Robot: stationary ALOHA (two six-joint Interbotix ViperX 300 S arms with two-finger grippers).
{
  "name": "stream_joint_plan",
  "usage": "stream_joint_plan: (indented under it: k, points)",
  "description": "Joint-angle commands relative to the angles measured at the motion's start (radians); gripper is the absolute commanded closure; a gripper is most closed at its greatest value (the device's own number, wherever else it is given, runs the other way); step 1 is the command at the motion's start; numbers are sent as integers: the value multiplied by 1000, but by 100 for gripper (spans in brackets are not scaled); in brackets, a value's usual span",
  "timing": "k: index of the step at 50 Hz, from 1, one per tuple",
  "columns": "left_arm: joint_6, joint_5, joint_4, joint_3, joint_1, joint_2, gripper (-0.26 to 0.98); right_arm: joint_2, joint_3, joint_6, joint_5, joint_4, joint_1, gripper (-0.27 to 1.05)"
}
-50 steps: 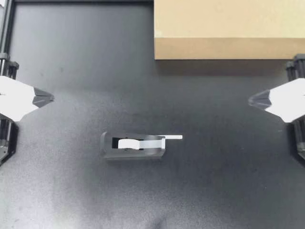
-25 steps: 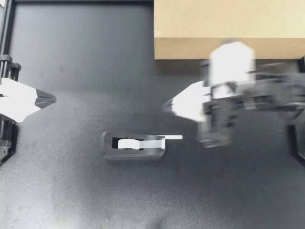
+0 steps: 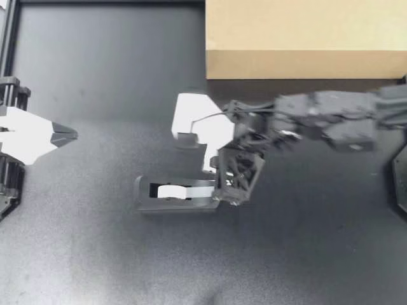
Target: Cut a small piece of tape from the tape dispenser then place it on the cardboard box's edge.
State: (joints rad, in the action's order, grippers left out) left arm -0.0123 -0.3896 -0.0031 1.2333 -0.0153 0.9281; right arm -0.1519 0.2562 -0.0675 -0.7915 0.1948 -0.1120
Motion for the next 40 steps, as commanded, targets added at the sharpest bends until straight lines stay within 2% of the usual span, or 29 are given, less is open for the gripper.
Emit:
stream_joint_plan:
  k: [1, 10, 16, 26, 36, 40]
  points:
    - [2, -9, 0, -5, -3, -11, 84, -25, -75, -123, -75, 169, -58, 90]
    - [9, -9, 0, 2, -3, -18, 84, -117, -140, -393, -233, 502, -164, 90]
    - [11, -9, 0, 2, -3, -23, 84, -184, -190, -486, -368, 641, -221, 89]
    - [12, -18, 0, 2, -3, -28, 84, -262, -252, -508, -469, 634, -235, 75]
    - [11, -37, 0, 2, -3, -38, 84, -305, -272, -480, -466, 600, -233, 40]
    - [11, -37, 0, 2, -3, -43, 84, -319, -272, -460, -469, 598, -235, 32]
